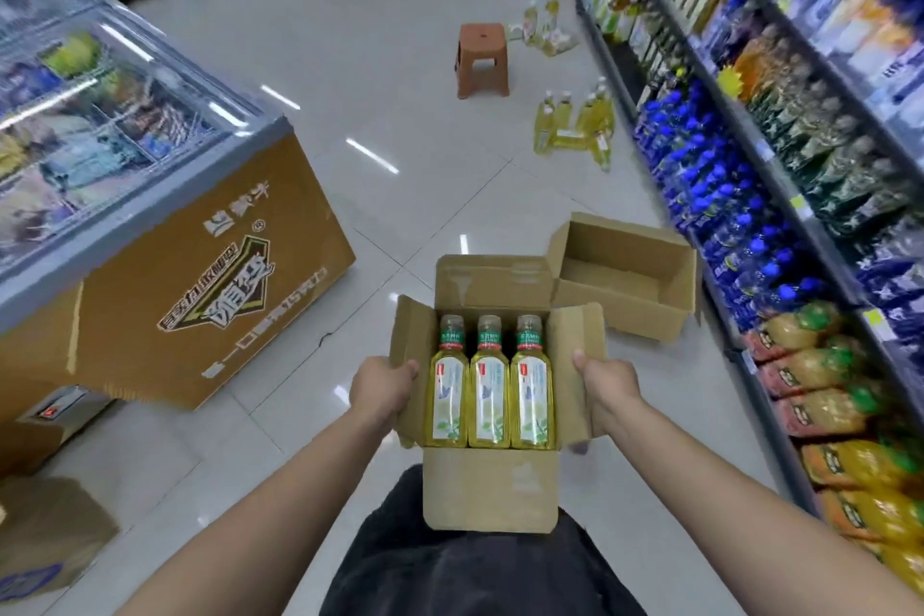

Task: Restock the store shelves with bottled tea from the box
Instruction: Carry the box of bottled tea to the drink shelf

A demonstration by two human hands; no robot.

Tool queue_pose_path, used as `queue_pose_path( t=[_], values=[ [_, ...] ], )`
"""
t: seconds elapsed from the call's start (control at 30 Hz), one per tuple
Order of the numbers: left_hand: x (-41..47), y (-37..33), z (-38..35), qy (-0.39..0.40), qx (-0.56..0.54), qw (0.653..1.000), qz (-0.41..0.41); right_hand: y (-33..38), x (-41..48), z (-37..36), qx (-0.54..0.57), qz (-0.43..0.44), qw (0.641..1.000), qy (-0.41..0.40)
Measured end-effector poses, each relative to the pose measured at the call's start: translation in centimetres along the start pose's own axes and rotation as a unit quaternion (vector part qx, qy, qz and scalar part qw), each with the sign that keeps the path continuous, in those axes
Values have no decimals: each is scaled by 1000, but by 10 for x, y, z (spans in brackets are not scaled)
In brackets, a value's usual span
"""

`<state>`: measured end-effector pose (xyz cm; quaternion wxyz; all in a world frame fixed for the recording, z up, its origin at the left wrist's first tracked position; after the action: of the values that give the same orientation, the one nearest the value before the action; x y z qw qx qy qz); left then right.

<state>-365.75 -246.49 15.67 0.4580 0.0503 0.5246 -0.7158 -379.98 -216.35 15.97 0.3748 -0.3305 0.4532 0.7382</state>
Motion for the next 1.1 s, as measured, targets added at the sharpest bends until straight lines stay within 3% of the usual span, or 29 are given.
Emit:
queue_pose_path(
  t=[0.23, 0.57, 0.83, 1.1],
  values=[
    [221, -143, 27, 21, 25, 999, -24, 199, 101, -95, -42, 6, 998, -38],
    [486, -392, 37, 50, 85, 992, -78, 490, 187, -199, 32, -20, 998, -40],
    [687, -570, 3, 57, 96, 991, -72, 727, 287, -244, 62, -31, 995, -65],
    [892, -762, -57, 123, 131, 977, -113, 941, 391, -261, 115, -66, 985, -107]
  ],
)
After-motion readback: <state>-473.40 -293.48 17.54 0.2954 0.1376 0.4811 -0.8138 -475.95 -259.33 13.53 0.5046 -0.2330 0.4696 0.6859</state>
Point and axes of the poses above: each hand's wrist, its own x-axis towards the middle knuckle, its own z-axis out of the back of the hand, y = z × x, the point moved 6 cm from there along x, towards the middle knuckle, and after that the axes turned 13 degrees about -z, right-handed, at the moved point
